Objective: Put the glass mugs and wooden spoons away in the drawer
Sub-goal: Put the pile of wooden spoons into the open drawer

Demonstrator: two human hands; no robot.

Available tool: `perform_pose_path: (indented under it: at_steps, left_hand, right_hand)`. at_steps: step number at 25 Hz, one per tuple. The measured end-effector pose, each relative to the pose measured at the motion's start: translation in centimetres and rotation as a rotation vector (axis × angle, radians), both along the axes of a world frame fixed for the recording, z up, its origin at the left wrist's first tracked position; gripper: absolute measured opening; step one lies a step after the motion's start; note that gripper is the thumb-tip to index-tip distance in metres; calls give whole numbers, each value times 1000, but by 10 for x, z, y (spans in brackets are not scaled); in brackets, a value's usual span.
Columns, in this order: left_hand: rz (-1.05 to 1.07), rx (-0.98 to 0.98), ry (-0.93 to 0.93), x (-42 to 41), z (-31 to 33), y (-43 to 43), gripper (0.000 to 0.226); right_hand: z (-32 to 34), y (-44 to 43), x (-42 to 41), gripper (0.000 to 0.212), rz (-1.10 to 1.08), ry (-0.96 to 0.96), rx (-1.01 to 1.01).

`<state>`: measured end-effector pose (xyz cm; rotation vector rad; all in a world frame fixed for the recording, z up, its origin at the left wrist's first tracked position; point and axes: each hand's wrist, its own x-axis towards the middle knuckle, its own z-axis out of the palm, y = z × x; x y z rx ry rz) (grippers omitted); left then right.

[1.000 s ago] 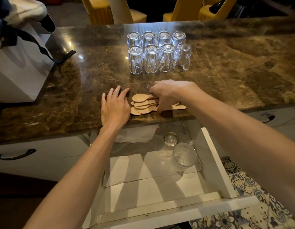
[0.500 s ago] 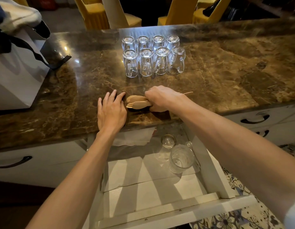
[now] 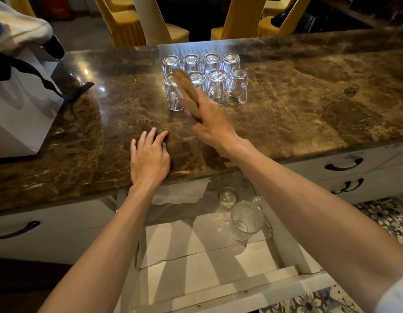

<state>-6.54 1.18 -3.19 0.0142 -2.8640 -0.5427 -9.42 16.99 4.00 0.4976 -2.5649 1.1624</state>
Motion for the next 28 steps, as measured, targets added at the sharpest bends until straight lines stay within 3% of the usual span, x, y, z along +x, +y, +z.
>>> perform_pose_path:
  at_steps: [3,7,11,18,23,28]
  left_hand:
    - [0,6,-3,1,1,1,41]
    - [9,1,-10,1,3,2,41]
    - [10,-7,-22,1,4,2,41]
    - [17,-15,-25,1,5,3,41]
    - [11,-11,-16,2,5,3,41]
    - [14,6,-13,2,6,3,41]
  right_hand:
    - [-3,-9,3,29,-197,45,-427]
    - [-7,-14,1,29,-282,27,-690]
    - [-16,-18,5,31,-299,115,-584]
    - [-21,-19,8,23,-152,105,-444]
    - [-18,-20,5,24,-132,71,-482]
    - [-13,-24,3,26,-154,166,-485]
